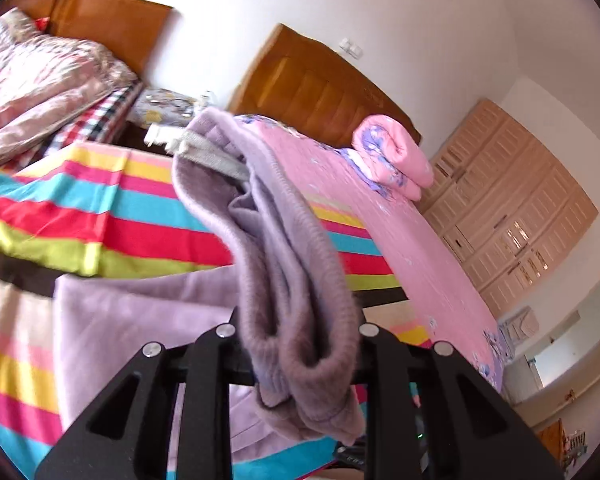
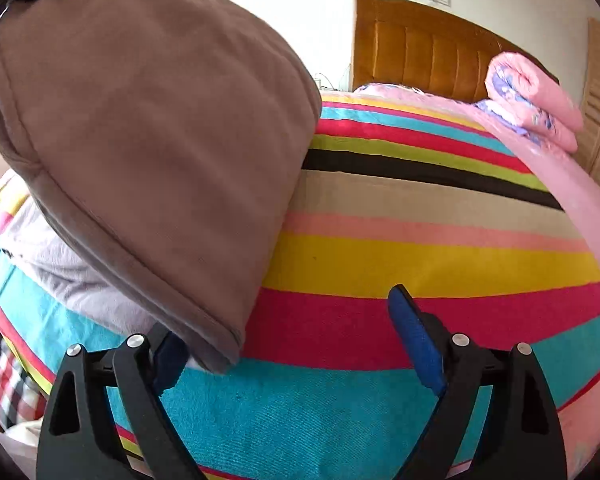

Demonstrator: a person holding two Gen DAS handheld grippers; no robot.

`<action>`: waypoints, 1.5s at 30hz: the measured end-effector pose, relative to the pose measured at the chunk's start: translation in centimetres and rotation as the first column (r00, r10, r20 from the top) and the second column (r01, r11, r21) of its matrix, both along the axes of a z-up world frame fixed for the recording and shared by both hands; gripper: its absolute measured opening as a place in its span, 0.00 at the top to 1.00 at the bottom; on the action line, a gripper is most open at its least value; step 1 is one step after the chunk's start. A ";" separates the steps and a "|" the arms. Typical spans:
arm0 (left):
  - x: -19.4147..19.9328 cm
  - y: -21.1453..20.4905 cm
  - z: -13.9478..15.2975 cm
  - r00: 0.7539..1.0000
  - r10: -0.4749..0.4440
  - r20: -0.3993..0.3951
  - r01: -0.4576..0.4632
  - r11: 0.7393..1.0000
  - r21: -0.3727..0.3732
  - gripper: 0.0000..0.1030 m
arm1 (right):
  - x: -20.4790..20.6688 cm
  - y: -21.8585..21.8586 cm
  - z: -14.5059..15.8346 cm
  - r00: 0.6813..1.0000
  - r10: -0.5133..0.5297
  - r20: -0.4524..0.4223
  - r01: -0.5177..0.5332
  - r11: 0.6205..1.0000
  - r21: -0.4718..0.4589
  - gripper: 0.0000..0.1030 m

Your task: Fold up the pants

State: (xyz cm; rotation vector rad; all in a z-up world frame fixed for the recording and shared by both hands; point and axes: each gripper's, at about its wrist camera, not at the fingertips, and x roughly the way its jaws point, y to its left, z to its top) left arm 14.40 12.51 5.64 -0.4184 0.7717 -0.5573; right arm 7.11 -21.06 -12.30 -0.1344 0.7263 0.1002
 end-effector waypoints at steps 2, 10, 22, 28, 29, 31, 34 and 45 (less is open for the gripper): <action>-0.9 5.4 -4.3 0.990 0.109 -0.088 -0.110 0.994 -0.010 0.77 | -0.7 0.8 -0.4 0.999 0.032 0.013 -0.032 0.999 -0.011 0.17; -2.1 11.4 -12.3 0.973 0.163 -0.161 -0.178 0.980 -0.089 0.77 | -1.1 1.8 -0.6 0.998 0.061 0.032 -0.059 0.996 -0.060 0.17; -4.6 11.4 -15.4 0.975 0.165 -0.148 -0.183 0.976 -0.120 0.72 | -0.9 2.3 0.0 0.997 0.044 0.057 -0.033 0.981 -0.192 0.17; -5.4 11.6 -14.6 0.981 0.154 -0.119 -0.168 0.979 -0.114 0.42 | -0.7 1.2 0.3 0.997 0.069 0.020 -0.066 0.988 -0.138 0.17; -6.0 12.0 -13.8 0.977 0.189 -0.104 -0.198 0.977 -0.085 0.36 | -1.1 0.9 0.7 0.996 0.093 0.017 -0.090 0.988 -0.122 0.17; -8.0 13.2 -11.6 0.945 0.328 -0.015 -0.327 0.945 0.019 0.15 | -2.3 0.1 1.3 0.988 0.151 -0.004 -0.151 0.985 -0.089 0.17; -10.7 14.3 -8.1 0.912 0.398 0.102 -0.406 0.911 0.071 0.15 | -4.6 -2.0 3.1 0.980 0.195 0.046 -0.197 0.980 0.038 0.18; -7.7 3.0 -10.8 0.966 0.200 0.163 -0.251 0.875 0.414 0.16 | -0.7 8.0 3.9 0.909 0.416 0.036 -0.416 0.909 0.012 0.30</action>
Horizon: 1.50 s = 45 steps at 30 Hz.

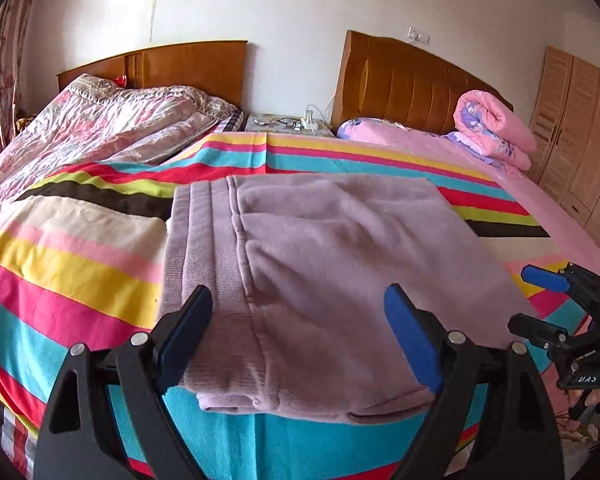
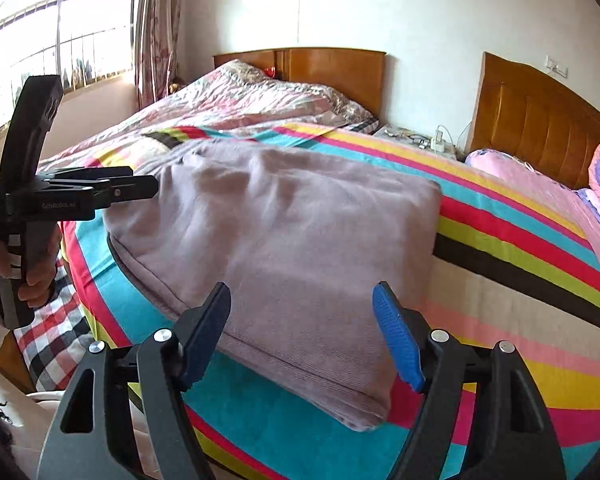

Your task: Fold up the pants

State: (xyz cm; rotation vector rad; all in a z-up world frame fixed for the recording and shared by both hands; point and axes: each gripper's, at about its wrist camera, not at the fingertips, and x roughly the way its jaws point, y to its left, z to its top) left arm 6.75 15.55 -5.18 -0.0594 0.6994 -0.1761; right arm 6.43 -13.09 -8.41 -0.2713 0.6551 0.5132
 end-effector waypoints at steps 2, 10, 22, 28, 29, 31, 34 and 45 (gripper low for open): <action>0.7 0.7 -2.1 1.000 0.007 -0.030 -0.007 1.000 0.012 0.15 | 0.7 -0.6 -1.9 0.999 -0.021 -0.046 0.021 1.000 0.008 0.30; 1.2 2.8 -3.2 0.997 0.009 -0.070 -0.011 1.000 -0.026 0.12 | 0.8 -2.3 -1.7 0.996 -0.012 -0.088 0.018 0.998 0.068 0.29; 9.3 -2.1 6.1 0.999 -0.035 0.024 0.036 0.999 -0.035 0.01 | 12.2 -0.3 4.2 0.979 0.181 -0.095 -0.172 0.980 0.099 0.23; 13.4 1.2 0.3 0.989 0.072 -0.130 -0.091 0.985 -0.146 0.02 | 15.6 -1.3 0.2 0.972 0.147 -0.186 -0.142 0.989 0.038 0.23; 13.3 1.9 0.5 0.990 0.084 -0.117 -0.104 0.978 -0.181 0.02 | 16.1 -2.3 0.3 0.974 0.119 -0.194 -0.109 0.992 0.061 0.23; 12.9 2.7 0.4 0.992 0.087 -0.090 -0.105 0.970 -0.221 0.01 | 16.6 -3.7 1.5 0.977 0.106 -0.184 -0.079 0.986 0.148 0.23; 12.5 3.6 0.1 0.991 0.099 -0.088 -0.119 0.955 -0.271 0.01 | 16.9 -3.0 2.7 0.969 0.179 -0.173 -0.148 0.973 0.180 0.21; 12.1 4.1 0.2 0.990 0.110 -0.086 -0.131 0.941 -0.313 0.02 | 24.3 -2.7 2.3 0.974 0.104 -0.199 -0.067 0.980 0.187 0.16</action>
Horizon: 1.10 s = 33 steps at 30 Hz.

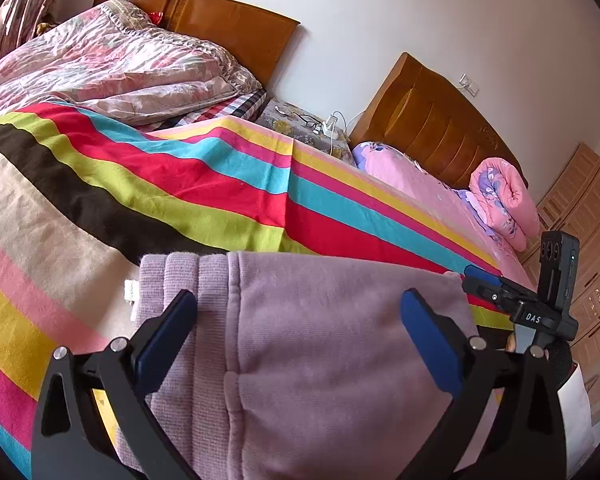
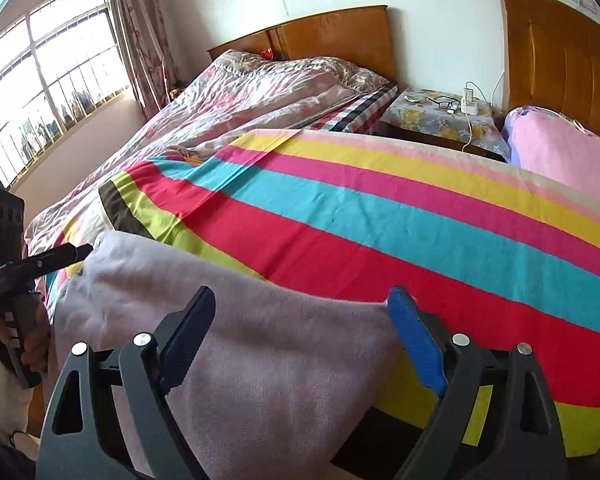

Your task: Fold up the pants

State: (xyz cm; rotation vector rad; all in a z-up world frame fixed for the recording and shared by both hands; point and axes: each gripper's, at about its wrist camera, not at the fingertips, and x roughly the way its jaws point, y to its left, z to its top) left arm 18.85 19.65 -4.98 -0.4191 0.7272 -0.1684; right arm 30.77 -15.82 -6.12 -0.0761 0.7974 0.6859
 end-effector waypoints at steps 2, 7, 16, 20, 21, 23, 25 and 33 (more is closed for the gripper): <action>0.0 0.0 0.0 1.000 0.001 0.001 -0.001 1.000 -0.002 0.02 | 0.5 0.2 -0.8 0.999 -0.005 -0.039 0.004 0.999 -0.033 0.15; -0.5 0.8 0.2 1.000 0.023 0.005 -0.023 0.999 -0.032 0.02 | 1.1 -0.4 -1.7 0.984 -0.176 0.010 0.175 0.973 -0.147 0.15; -10.6 5.4 1.7 0.974 0.225 0.041 -0.228 0.963 0.141 0.01 | -9.0 11.2 3.5 0.976 0.177 0.130 -0.151 0.971 -0.187 0.12; -15.0 8.0 0.6 0.956 0.294 0.017 -0.294 0.946 0.138 0.01 | -14.4 18.0 1.5 0.939 0.335 0.081 -0.307 0.920 -0.243 0.12; -15.7 8.6 0.5 0.953 0.303 0.014 -0.302 0.946 0.120 0.01 | -15.9 19.4 0.7 0.928 0.363 0.077 -0.332 0.905 -0.268 0.12; -16.8 9.1 0.5 0.952 0.304 0.018 -0.305 0.948 0.095 0.01 | -18.7 21.8 -1.2 0.908 0.416 0.055 -0.380 0.870 -0.316 0.12; -17.5 9.0 1.3 0.956 0.290 0.048 -0.293 0.953 0.078 0.01 | -20.5 23.1 -2.9 0.904 0.412 0.113 -0.337 0.851 -0.404 0.10; -18.2 3.9 5.0 0.973 0.194 0.125 -0.211 0.967 0.143 0.01 | -20.7 19.0 -0.4 0.949 0.294 0.118 -0.264 0.940 -0.214 0.10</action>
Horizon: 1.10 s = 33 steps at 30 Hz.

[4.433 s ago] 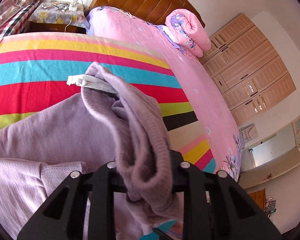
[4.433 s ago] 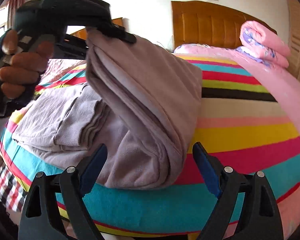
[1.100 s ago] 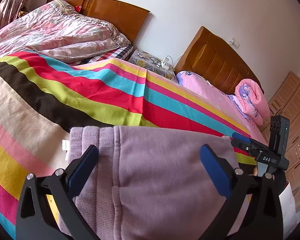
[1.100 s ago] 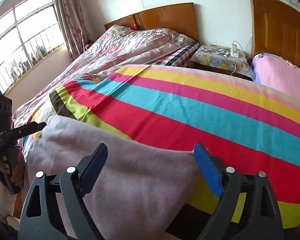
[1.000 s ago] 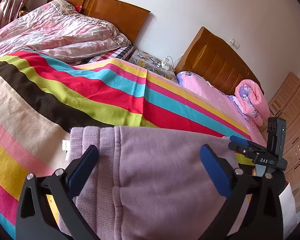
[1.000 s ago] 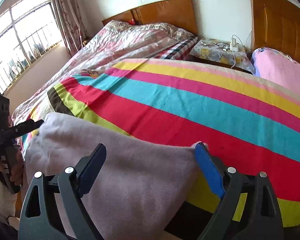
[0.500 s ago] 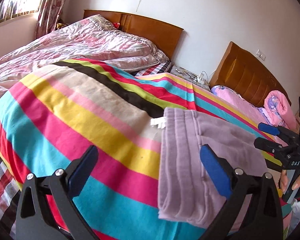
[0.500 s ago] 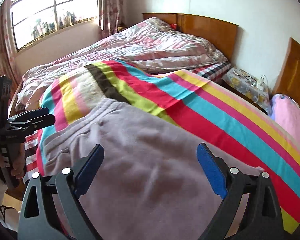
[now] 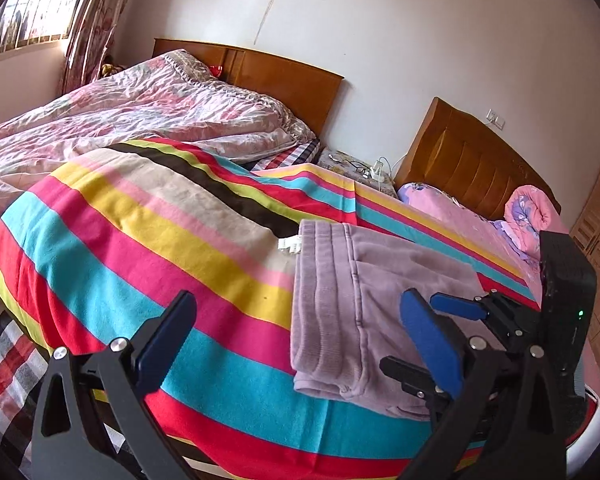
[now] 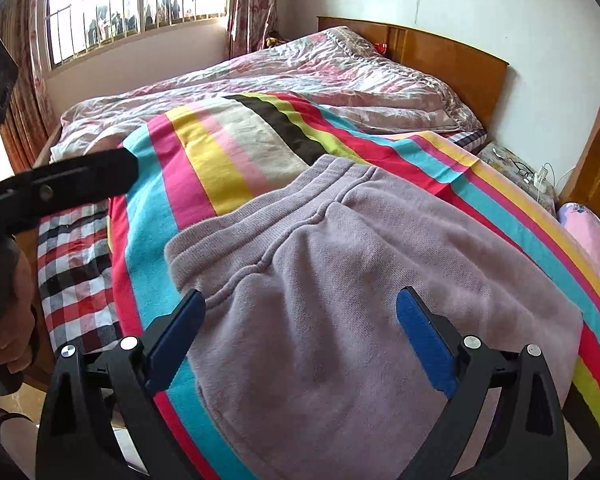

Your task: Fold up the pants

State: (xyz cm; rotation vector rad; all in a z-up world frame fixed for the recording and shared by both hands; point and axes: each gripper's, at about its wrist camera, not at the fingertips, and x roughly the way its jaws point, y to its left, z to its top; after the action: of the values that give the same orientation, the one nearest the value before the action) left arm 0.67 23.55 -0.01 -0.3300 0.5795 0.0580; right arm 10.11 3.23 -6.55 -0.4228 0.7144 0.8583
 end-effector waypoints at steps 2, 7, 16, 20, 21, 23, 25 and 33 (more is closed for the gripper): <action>0.0 -1.4 0.3 1.000 -0.004 -0.004 0.004 0.998 0.064 0.01 | -0.2 -0.8 -0.5 0.999 -0.035 -0.018 0.035 0.999 -0.006 0.10; 0.3 -4.5 0.9 0.999 -0.038 -0.022 0.041 0.985 0.169 0.01 | -1.4 -3.3 -2.6 0.996 -0.062 -0.070 0.059 0.997 -0.042 0.10; 1.5 -9.0 0.4 0.993 -0.098 -0.067 0.111 0.968 0.226 0.01 | -2.0 -12.8 0.4 0.957 -0.288 0.024 0.286 0.956 0.070 0.09; 1.7 -10.9 0.4 0.991 -0.115 -0.075 0.130 0.961 0.243 0.01 | -1.5 -15.4 -2.7 0.948 -0.317 -0.035 0.318 0.948 0.002 0.09; 1.8 -11.4 0.4 0.989 -0.119 -0.082 0.136 0.958 0.251 0.01 | -2.0 -16.0 -3.2 0.951 -0.309 -0.032 0.309 0.951 0.005 0.08; 1.9 -12.4 0.6 0.989 -0.123 -0.087 0.142 0.952 0.272 0.01 | -3.0 -17.2 -3.1 0.949 -0.312 -0.042 0.314 0.949 0.040 0.08; 1.7 -13.3 0.8 0.989 -0.126 -0.076 0.142 0.948 0.285 0.01 | -3.7 -18.5 -2.5 0.947 -0.314 -0.062 0.318 0.945 0.072 0.08; 0.4 -16.9 3.6 0.991 -0.132 0.003 0.123 0.932 0.340 0.01 | -7.5 -23.6 5.2 0.894 -0.438 0.093 0.397 0.871 0.288 0.07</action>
State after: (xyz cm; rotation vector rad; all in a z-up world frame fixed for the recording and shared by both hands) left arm 1.03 6.62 3.58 0.0437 0.5533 0.0280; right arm 2.65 -20.34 -1.35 -0.0844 0.5101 0.4896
